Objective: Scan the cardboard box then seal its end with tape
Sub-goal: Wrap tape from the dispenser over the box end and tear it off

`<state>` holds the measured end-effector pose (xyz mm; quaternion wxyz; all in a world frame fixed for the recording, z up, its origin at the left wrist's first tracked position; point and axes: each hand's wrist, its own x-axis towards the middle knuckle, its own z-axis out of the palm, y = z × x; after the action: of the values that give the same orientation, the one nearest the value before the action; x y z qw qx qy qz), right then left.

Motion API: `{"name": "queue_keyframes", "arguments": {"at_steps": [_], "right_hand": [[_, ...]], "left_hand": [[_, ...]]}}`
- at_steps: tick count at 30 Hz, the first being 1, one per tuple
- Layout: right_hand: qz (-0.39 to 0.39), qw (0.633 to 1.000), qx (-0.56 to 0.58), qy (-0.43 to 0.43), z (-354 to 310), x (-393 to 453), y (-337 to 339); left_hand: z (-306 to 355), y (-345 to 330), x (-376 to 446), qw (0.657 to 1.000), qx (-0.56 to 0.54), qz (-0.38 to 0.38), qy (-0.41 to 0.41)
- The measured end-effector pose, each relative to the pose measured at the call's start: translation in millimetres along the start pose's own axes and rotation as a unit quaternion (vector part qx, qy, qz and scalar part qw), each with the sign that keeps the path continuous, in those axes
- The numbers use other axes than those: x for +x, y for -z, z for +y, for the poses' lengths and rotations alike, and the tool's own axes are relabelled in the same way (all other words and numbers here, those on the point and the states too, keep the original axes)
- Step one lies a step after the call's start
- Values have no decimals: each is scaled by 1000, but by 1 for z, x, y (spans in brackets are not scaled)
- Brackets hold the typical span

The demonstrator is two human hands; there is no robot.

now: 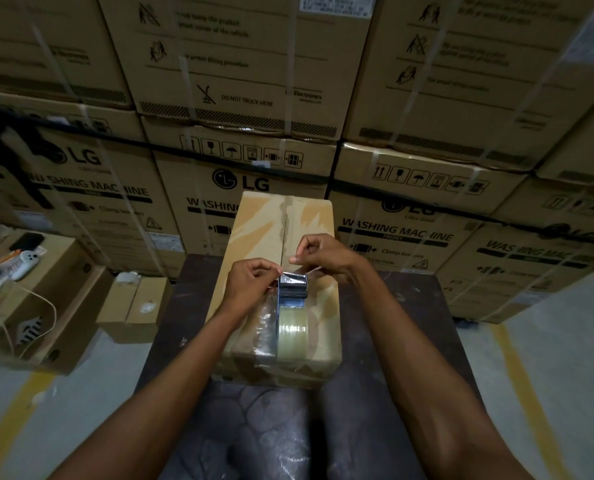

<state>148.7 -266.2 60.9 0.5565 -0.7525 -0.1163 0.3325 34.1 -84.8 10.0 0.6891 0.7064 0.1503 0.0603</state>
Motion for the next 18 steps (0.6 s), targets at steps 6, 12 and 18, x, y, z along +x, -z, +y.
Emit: {"name": "queue_keyframes", "arguments": {"at_steps": [6,12,18], "right_hand": [[33,993,109,-36,14,-12,4],[149,969,193,33,45,-31,-19],[237,937,243,80,59,-39,-48]], "left_hand": [[3,-6,5,1000,22,13,3],[-1,-7,6,1000,13,16,5],[-5,-9,10,1000,1,26,18]]}}
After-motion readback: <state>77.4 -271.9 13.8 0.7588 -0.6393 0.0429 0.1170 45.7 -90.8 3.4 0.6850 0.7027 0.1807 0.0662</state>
